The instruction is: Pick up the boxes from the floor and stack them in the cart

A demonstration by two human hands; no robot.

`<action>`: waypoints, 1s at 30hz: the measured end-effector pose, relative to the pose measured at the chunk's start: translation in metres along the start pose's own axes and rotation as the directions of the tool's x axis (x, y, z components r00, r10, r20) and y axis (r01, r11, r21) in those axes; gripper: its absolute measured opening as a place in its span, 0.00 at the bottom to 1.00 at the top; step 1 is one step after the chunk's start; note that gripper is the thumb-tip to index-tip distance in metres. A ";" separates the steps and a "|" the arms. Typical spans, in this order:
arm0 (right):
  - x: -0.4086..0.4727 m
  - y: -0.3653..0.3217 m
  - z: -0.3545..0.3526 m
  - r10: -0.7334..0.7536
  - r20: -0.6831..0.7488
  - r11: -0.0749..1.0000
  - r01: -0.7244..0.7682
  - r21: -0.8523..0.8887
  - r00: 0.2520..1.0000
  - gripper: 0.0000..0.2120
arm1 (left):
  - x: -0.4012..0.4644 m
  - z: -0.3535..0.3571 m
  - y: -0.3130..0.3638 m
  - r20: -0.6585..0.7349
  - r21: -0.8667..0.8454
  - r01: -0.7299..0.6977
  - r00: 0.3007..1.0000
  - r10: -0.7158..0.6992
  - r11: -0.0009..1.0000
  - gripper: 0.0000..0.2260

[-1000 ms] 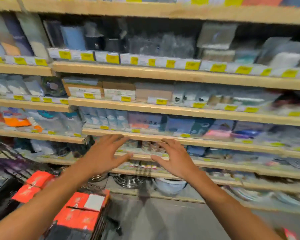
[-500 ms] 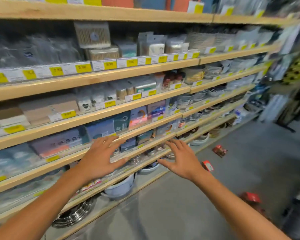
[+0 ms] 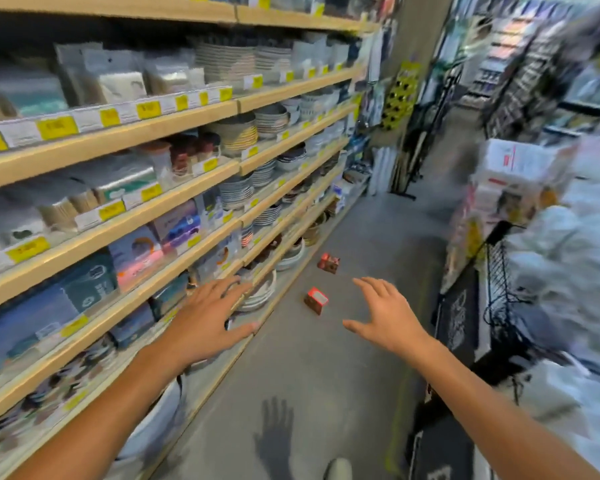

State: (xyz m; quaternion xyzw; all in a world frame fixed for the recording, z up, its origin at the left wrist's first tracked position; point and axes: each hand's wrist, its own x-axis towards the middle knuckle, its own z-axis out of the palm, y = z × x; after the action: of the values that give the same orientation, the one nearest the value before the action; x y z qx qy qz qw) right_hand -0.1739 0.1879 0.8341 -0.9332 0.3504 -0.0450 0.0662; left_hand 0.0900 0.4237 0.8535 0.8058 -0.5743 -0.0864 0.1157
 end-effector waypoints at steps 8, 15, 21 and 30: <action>0.040 0.101 0.004 0.138 0.003 0.988 -0.138 0.075 0.990 0.44 | 0.110 0.019 0.062 0.041 -0.040 -0.106 0.993 0.108 0.994 0.39; 0.101 0.215 -0.008 0.214 0.001 0.966 -0.212 0.149 0.977 0.45 | 0.242 0.033 0.109 0.121 -0.060 -0.152 0.980 0.159 0.987 0.35; 0.138 0.315 -0.014 0.300 -0.007 0.943 -0.295 0.156 0.954 0.45 | 0.347 0.069 0.154 0.156 -0.105 -0.190 0.966 0.205 0.976 0.37; 0.185 0.394 -0.007 0.444 0.098 0.868 -0.454 0.200 0.891 0.43 | 0.487 0.120 0.178 0.200 -0.209 -0.311 0.914 0.352 0.927 0.29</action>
State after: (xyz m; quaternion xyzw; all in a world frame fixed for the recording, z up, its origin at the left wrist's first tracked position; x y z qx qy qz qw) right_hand -0.2910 -0.2284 0.7870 -0.8141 0.5489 -0.0436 0.1848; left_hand 0.0549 -0.1029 0.7866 0.6674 -0.7028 -0.2092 0.1297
